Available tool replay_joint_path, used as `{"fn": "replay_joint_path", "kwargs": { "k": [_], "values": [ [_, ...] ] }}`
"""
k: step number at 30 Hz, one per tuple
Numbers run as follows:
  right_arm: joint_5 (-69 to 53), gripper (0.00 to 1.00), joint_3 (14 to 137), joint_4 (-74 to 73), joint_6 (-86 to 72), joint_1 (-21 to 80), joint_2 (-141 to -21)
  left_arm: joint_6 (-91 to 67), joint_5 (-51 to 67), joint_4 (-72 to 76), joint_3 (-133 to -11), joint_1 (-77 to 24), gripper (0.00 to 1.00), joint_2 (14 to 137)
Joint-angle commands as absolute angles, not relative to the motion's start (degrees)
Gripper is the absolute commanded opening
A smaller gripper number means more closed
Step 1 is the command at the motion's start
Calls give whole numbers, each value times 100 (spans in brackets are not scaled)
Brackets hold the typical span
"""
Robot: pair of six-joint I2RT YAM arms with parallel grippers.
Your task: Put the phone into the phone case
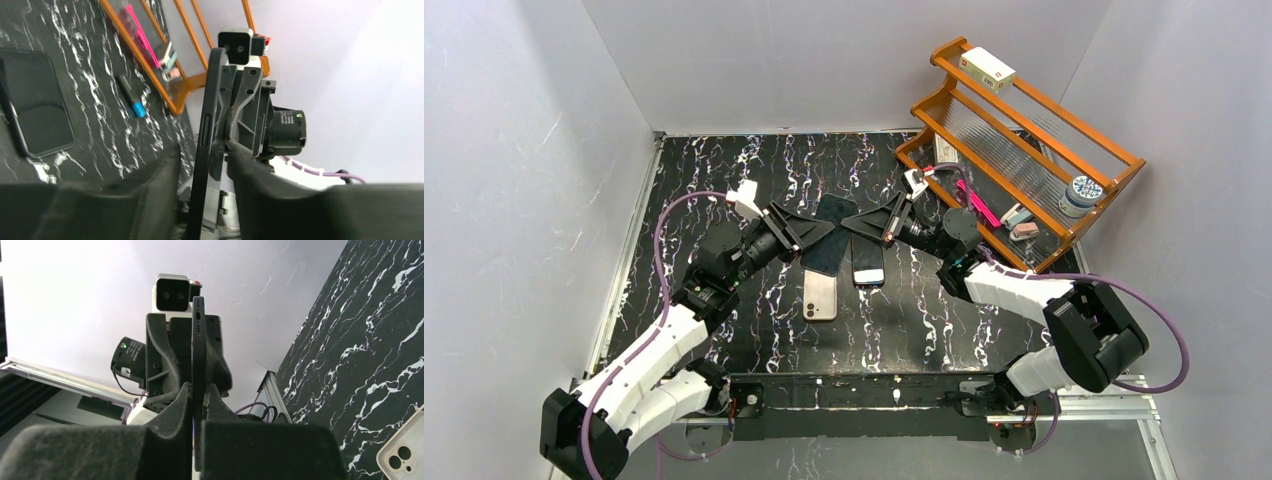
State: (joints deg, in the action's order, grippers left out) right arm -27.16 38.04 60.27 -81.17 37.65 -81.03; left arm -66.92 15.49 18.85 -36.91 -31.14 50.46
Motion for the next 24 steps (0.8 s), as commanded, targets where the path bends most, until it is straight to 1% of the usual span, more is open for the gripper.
{"fn": "replay_joint_path", "kwargs": {
  "k": [1,2,4,7,9,12,16,19,22,24],
  "values": [
    [-2632,1,3837,6391,-7783,3848,-8031,-6091,1266,939,-4040,-3138,57,4953],
    [-2604,1,3847,6226,-7648,3837,-7961,-5929,1185,671,-4110,-3138,66,4942],
    [-2553,1,3883,5857,-7463,3789,-7806,-5660,979,242,-4183,-3138,75,4883],
    [-2558,1,3876,5394,-7320,3671,-7682,-5246,541,-338,-4209,-3138,82,4703],
    [-2601,1,3872,4996,-7182,3598,-7629,-5084,211,-784,-4274,-3138,88,4635],
    [-2542,1,3843,4310,-6899,3578,-7567,-4607,-118,-1509,-4572,-3138,95,4826],
    [-2710,1,3991,3345,-6556,3584,-7673,-3913,-222,-2398,-5145,-3067,98,5537],
    [-2916,1,4319,2595,-6252,3583,-7913,-3815,-25,-2530,-5147,-2718,97,5808],
    [-3002,1,4543,2246,-6064,3602,-8202,-4016,1003,-2141,-4691,-2008,93,5806],
    [-2898,1,4618,2119,-6015,3644,-8331,-4202,1706,-1782,-4231,-1510,87,5861]
  ]
}}
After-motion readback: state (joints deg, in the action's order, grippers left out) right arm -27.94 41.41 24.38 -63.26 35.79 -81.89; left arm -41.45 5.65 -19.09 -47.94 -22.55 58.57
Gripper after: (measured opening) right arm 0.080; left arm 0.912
